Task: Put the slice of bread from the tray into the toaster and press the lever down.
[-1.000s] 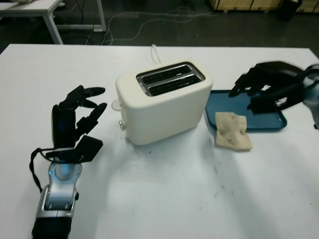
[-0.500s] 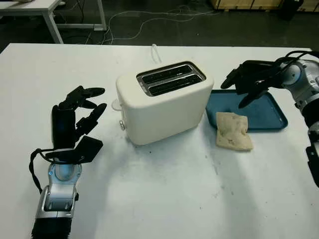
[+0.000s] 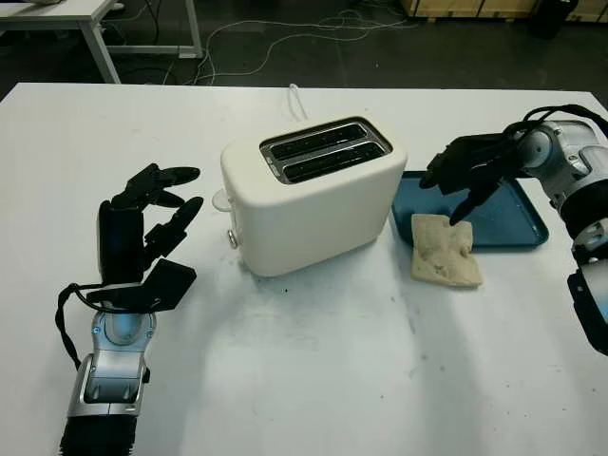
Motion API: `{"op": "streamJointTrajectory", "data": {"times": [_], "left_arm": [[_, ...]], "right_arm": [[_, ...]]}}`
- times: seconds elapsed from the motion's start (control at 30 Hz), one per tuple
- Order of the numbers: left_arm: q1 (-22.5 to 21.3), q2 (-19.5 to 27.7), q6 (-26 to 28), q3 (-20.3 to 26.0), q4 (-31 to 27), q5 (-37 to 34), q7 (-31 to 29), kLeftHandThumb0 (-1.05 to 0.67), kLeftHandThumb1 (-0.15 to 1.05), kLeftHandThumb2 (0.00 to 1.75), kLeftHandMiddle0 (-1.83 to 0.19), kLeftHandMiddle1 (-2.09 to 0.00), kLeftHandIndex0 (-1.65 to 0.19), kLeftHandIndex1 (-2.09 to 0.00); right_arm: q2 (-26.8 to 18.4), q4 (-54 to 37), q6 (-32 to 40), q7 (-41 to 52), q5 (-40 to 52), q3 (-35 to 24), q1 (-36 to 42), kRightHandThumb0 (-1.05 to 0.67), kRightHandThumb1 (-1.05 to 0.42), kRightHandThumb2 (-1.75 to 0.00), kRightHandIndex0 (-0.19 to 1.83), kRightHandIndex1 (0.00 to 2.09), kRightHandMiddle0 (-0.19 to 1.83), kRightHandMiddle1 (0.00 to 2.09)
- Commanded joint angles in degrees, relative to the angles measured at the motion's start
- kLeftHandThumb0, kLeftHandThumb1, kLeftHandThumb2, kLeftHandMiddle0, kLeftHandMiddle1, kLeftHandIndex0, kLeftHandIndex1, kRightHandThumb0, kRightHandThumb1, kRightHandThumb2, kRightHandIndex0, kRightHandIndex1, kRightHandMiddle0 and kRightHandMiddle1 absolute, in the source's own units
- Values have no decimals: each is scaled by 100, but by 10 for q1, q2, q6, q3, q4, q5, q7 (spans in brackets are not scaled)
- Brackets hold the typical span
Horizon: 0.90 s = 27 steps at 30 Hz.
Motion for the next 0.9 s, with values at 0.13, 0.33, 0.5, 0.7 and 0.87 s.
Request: {"op": "streamJointTrajectory", "data": {"times": [0.13, 0.33, 0.5, 0.7, 0.87], "left_arm": [[5, 0, 0, 2, -6, 7, 6, -43, 92, 15, -62, -130, -71, -61], [6, 2, 0, 2, -7, 8, 4, -43, 92, 15, -62, -131, -71, -61], [5, -1, -2, 1, -6, 2, 2, -43, 92, 14, -61, -130, -72, -61], [5, 0, -7, -1, -2, 8, 6, -44, 92, 14, -62, -129, -72, -61], [6, 0, -2, 0, -5, 0, 0, -45, 92, 14, -62, -129, -72, -61]], "right_arm": [[-8, 2, -4, 22, 7, -5, -10, -95, -69, 0, 66, 6, 62, 4], [-11, -2, -7, 32, 9, -7, -5, -93, -67, 0, 65, 5, 61, 2], [-9, 2, -7, 0, 2, -3, 11, -95, -67, 0, 67, 7, 62, 2], [-2, 10, 10, -38, -5, 4, 27, -91, -67, 0, 69, 8, 66, 3], [2, 8, 8, -44, -11, 14, 34, -88, -65, 0, 72, 8, 70, 3]]}}
